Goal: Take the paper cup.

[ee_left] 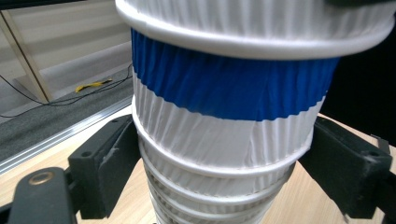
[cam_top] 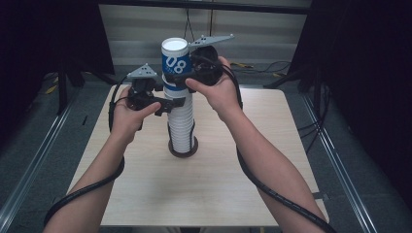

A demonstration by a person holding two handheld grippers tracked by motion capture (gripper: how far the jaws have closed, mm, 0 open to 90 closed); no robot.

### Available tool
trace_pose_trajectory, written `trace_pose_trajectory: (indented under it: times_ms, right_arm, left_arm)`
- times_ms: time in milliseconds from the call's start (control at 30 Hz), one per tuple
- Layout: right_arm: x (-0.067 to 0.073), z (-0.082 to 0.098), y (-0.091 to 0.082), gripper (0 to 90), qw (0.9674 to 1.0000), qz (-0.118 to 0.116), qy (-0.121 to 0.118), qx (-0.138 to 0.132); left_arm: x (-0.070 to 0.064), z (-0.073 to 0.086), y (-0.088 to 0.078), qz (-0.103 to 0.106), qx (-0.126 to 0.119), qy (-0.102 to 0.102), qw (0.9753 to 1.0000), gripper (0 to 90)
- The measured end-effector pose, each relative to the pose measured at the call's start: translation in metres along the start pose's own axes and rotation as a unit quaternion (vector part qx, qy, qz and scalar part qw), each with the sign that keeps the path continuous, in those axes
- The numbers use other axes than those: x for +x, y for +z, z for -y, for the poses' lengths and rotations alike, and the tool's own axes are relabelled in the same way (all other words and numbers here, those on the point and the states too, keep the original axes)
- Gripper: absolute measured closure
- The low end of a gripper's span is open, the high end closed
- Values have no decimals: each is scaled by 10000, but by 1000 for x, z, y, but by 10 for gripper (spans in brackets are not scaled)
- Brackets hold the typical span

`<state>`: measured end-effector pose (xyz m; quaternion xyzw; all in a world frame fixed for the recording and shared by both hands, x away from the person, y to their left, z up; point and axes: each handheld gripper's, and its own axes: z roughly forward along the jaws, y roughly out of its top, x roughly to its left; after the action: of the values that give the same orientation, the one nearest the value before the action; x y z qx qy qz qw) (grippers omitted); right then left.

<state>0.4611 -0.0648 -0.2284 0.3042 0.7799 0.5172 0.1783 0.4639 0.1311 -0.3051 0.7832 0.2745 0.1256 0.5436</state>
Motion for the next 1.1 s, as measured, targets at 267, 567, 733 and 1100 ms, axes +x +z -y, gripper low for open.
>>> trace_pose_trajectory:
  times_ms: [267,567,733,1100]
  right_arm:
    - [0,-4,-3,202,10000,-5,10,-56]
    - [0,-8,-7,202,9999,-5,31,-125]
    - [0,-11,-9,202,9999,0,31,-155]
    - [0,-16,-14,202,9997,-24,58,-232]
  left_arm:
    - [0,0,0,4,-7,3,10000,138]
    - [-1,0,0,-2,-4,15,10000,138]
    - [-1,0,0,-8,11,25,10000,138]
    - [-1,0,0,9,7,55,10000,138]
